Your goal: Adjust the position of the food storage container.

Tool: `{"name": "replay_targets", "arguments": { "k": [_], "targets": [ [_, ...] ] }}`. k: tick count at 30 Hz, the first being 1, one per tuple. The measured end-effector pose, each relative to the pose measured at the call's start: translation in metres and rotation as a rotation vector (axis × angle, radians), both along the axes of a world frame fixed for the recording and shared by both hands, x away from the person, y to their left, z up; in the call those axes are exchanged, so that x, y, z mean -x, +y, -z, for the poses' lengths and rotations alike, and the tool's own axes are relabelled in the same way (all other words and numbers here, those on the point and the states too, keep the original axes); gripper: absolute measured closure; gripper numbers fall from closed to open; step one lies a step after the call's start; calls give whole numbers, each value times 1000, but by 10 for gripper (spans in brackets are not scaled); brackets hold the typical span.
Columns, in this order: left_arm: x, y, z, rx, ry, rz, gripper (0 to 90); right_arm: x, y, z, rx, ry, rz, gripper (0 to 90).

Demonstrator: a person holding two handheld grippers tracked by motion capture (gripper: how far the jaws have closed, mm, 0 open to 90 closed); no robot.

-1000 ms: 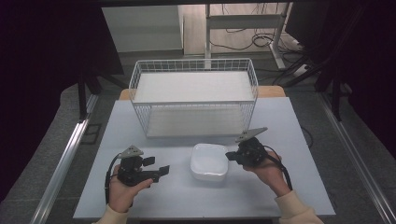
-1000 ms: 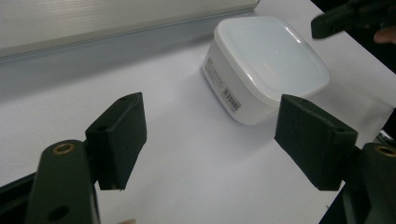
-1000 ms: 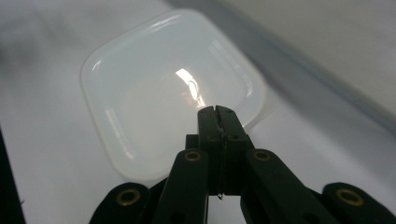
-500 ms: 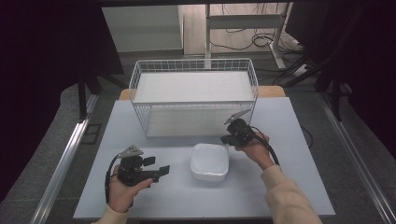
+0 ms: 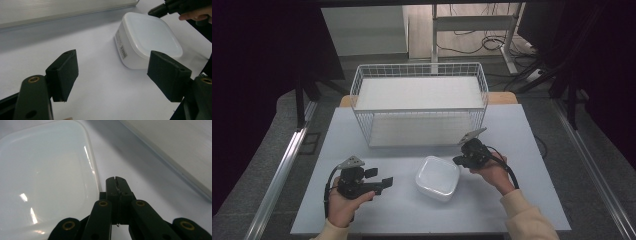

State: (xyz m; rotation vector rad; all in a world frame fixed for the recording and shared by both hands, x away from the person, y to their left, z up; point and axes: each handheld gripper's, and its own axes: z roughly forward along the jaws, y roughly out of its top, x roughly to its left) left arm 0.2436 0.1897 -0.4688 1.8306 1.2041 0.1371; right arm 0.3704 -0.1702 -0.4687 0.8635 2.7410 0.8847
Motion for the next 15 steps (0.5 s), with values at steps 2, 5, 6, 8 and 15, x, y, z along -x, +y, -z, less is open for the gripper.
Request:
{"name": "replay_targets", "arguments": {
  "k": [2, 5, 6, 8, 15],
  "targets": [
    [0, 0, 0, 0, 0, 0, 242, 7, -2, 0, 3, -6, 0, 898],
    [0, 0, 0, 0, 0, 1, 243, 22, -7, 1, -15, -7, 3, 898],
    [0, 0, 0, 0, 0, 1, 243, 22, -7, 1, -15, -7, 3, 898],
    [0, -1, 1, -2, -1, 7, 242, 29, -8, 1, -24, -5, -1, 898],
    [-1, 0, 1, -2, 3, -2, 242, 43, -9, 4, -55, 13, 0, 897]
  ]
}}
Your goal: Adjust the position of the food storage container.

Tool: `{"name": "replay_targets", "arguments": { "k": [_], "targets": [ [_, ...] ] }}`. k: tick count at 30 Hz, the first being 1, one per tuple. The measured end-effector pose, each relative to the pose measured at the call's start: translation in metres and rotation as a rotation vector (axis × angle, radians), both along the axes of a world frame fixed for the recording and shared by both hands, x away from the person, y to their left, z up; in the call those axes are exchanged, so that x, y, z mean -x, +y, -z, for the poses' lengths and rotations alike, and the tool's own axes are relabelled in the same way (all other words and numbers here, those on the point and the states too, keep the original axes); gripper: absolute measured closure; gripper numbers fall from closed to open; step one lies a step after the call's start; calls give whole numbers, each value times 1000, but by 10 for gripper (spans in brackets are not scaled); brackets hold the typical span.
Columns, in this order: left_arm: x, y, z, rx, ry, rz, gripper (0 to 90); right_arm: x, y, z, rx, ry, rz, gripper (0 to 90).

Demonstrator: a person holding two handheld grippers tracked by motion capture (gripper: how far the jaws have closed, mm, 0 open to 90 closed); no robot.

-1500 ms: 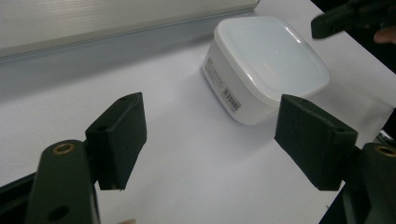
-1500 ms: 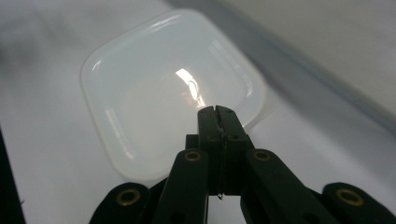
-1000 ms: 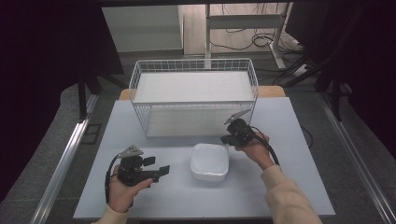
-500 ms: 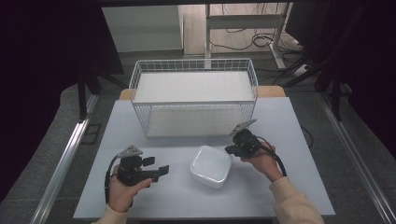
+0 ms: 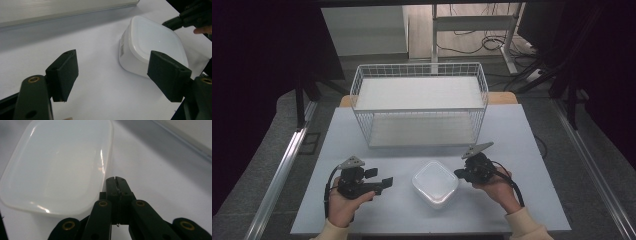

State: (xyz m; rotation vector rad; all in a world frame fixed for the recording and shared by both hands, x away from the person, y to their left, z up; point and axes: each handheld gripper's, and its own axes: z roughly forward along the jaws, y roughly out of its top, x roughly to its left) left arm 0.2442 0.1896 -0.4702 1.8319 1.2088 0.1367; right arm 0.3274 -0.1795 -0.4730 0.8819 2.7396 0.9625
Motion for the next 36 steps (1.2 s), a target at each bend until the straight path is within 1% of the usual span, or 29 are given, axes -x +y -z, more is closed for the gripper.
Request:
{"name": "replay_targets", "arguments": {
  "k": [1, 2, 5, 6, 7, 8, 9, 10, 11, 12, 13, 15, 16, 17, 20, 25, 26, 27, 28, 29, 30, 31, 32, 33, 34, 35, 36],
  "targets": [
    [0, 0, 0, -2, 0, 2, 242, 3, 0, 1, 7, 11, -4, 897],
    [0, 0, 0, -3, 2, 4, 242, 6, -1, 2, 13, 8, -10, 897],
    [0, -1, 0, -1, 2, 7, 242, 15, -2, 5, 0, 24, 2, 897],
    [0, -1, 0, -2, 1, 8, 242, 19, -2, 5, 3, 33, 1, 897],
    [0, -1, 0, -2, 1, 8, 242, 19, -2, 5, 3, 33, 1, 897],
    [1, -1, -1, -2, 0, 10, 242, 24, 0, 4, 20, 24, -2, 897],
    [1, -1, -1, -1, -2, 11, 242, 24, 0, 4, 20, 24, -2, 897],
    [1, -2, -2, 0, -3, 12, 242, 27, 1, 4, 25, 20, -3, 897],
    [1, -2, -2, 3, -4, 12, 242, 30, 3, 4, 24, 25, -3, 897],
    [1, -1, -2, 3, -5, 13, 242, 34, 4, 5, 19, 32, -11, 897],
    [1, -1, -2, 4, -4, 12, 242, 41, 8, 7, 15, 44, -32, 897],
    [0, 0, -2, 1, -5, 9, 242, 46, 14, 9, 21, 47, -60, 897],
    [0, 0, -2, 3, -6, 8, 242, 49, 18, 10, 25, 50, -65, 897],
    [0, 0, -2, 3, -6, 8, 242, 49, 18, 10, 25, 50, -65, 897],
    [0, 2, -2, 7, -6, 5, 242, 55, 29, 10, 18, 48, -96, 897],
    [-1, 6, -1, 11, -2, 0, 242, 55, 31, 9, 12, 44, -101, 897],
    [-1, 7, -1, 12, -2, 0, 242, 54, 30, 9, 8, 49, -95, 897],
    [-1, 7, -1, 12, -3, 0, 242, 53, 28, 8, 4, 45, -93, 897],
    [-2, 7, -1, 12, -3, 1, 242, 50, 23, 4, -8, 32, -73, 897],
    [-1, 9, -2, 17, -3, -4, 241, 49, 20, 2, -16, 27, -59, 897],
    [-1, 9, -2, 17, -3, -4, 241, 49, 20, 2, -16, 27, -59, 897],
    [-1, 11, -2, 18, -5, -7, 241, 47, 16, -1, -29, 22, -39, 897],
    [0, 11, -2, 21, -6, -11, 242, 43, 7, -7, -67, 5, 2, 896],
    [1, 12, -2, 21, -7, -13, 242, 43, 7, -7, -67, 5, 2, 896],
    [1, 13, -3, 22, -11, -16, 242, 41, 2, -12, -103, -15, 27, 874],
    [1, 13, -4, 24, -13, -20, 242, 40, 0, -14, -126, -25, 43, 822],
    [1, 13, -5, 28, -14, -22, 242, 40, 0, -14, -126, -25, 43, 822]
  ]
}}
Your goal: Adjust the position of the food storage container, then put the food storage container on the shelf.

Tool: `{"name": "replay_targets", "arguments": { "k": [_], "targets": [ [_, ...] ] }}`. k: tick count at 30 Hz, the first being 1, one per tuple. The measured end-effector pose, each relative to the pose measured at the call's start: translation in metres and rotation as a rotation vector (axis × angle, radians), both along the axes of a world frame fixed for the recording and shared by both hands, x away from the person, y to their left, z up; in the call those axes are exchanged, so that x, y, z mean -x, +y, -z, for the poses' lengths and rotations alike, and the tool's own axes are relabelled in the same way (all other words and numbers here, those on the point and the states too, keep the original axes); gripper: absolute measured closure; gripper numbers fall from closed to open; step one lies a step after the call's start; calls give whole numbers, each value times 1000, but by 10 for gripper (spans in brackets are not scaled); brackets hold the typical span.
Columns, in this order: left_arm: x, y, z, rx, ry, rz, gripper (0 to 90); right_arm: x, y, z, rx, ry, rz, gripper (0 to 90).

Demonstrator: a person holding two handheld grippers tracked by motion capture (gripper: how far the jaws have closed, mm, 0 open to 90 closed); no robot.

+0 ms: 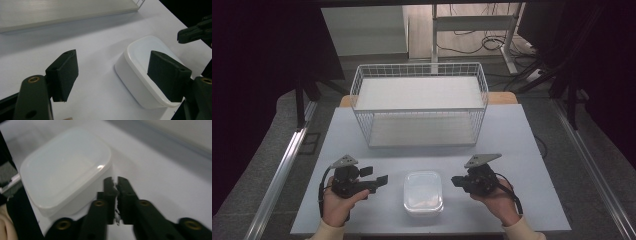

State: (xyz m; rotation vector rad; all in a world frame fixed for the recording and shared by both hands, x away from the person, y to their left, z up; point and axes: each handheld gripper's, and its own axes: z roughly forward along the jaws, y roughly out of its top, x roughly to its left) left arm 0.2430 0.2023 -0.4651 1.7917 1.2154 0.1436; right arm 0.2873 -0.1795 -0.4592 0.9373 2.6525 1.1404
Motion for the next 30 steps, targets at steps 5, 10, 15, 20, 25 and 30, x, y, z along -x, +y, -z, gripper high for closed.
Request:
{"name": "replay_targets", "arguments": {
  "k": [5, 10, 15, 20, 25, 30],
  "targets": [
    [-1, -10, -2, -13, -6, 29, 241, 4, -8, -7, -93, -65, 109, 393],
    [0, -16, -3, -11, -6, 43, 240, 4, -18, -7, -146, -47, 178, 289],
    [0, -18, -5, 14, -2, 52, 237, 4, -21, -6, -206, 11, 212, 225],
    [-2, -20, -6, 28, 27, 61, 237, 8, -16, -2, -230, 89, 213, 233],
    [-5, -22, 0, 93, 109, 80, 233, 11, -10, -2, -249, 106, 211, 234],
    [-5, -25, 1, 137, 159, 97, 230, 8, -4, -2, -261, 119, 232, 240]
  ]
}}
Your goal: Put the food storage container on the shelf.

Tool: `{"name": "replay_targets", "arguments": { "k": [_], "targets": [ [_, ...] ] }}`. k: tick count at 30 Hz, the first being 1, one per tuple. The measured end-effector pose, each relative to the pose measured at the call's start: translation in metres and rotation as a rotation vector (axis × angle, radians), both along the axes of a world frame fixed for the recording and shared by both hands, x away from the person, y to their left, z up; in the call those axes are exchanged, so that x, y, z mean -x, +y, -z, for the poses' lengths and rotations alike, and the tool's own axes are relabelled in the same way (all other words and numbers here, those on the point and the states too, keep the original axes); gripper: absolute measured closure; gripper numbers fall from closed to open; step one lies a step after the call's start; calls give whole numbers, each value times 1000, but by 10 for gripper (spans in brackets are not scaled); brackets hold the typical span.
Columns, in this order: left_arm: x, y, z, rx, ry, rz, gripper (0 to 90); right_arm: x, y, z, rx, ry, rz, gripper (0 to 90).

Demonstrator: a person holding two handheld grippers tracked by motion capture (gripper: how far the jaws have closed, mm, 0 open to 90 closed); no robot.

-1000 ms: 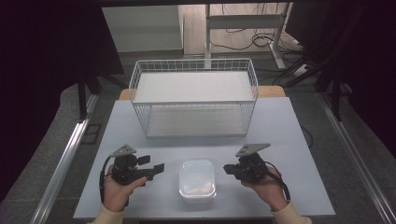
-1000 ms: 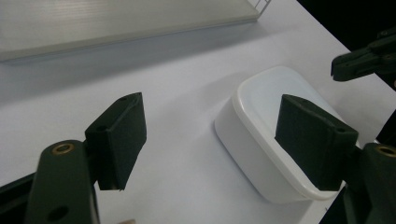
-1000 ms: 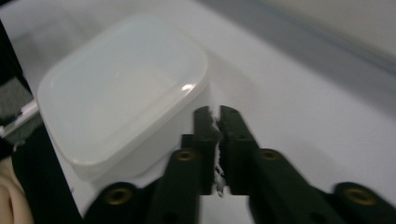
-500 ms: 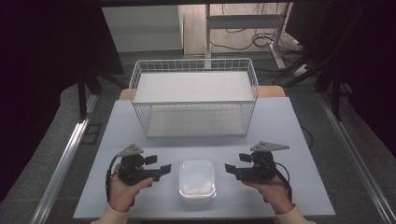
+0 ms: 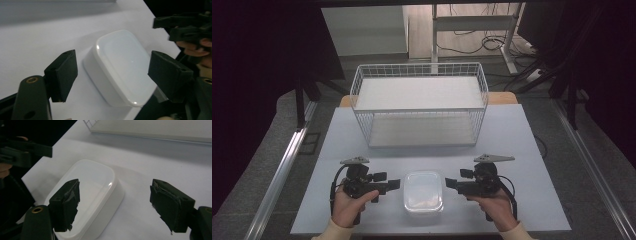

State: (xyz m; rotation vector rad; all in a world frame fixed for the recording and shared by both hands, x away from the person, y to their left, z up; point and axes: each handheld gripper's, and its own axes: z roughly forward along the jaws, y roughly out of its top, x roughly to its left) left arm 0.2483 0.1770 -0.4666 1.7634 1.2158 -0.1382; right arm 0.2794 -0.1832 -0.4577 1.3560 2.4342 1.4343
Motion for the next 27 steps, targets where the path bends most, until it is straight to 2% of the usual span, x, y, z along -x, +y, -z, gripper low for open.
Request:
{"name": "replay_targets", "arguments": {
  "k": [1, 2, 4, 6, 9, 12, 17, 21, 24, 27],
  "targets": [
    [0, -3, 1, 9, 17, 9, 230, -3, 6, 3, -9, 26, 9, 250],
    [0, -3, 1, 9, 17, 9, 231, -3, 6, 3, -9, 26, 9, 250],
    [0, -7, 4, 16, 37, 15, 232, -5, 10, 7, -21, 59, 5, 264],
    [-1, -8, 9, 37, 54, 8, 243, -5, 11, 11, -37, 73, 15, 286],
    [-2, -7, 12, 54, 65, 3, 253, -4, 11, 15, -44, 96, 2, 316],
    [-5, -5, 21, 113, 105, -3, 282, -4, 11, 23, -64, 132, -29, 356],
    [-6, -7, 25, 102, 104, -9, 324, -4, 15, 28, -63, 156, -42, 380],
    [-7, -8, 31, 110, 128, -6, 342, -4, 20, 32, -50, 170, -48, 401],
    [-8, -12, 37, 131, 163, 13, 354, -2, 26, 37, -43, 180, -56, 428],
    [-9, -13, 39, 125, 173, 20, 365, -1, 28, 39, -43, 182, -51, 437]
  ]
}}
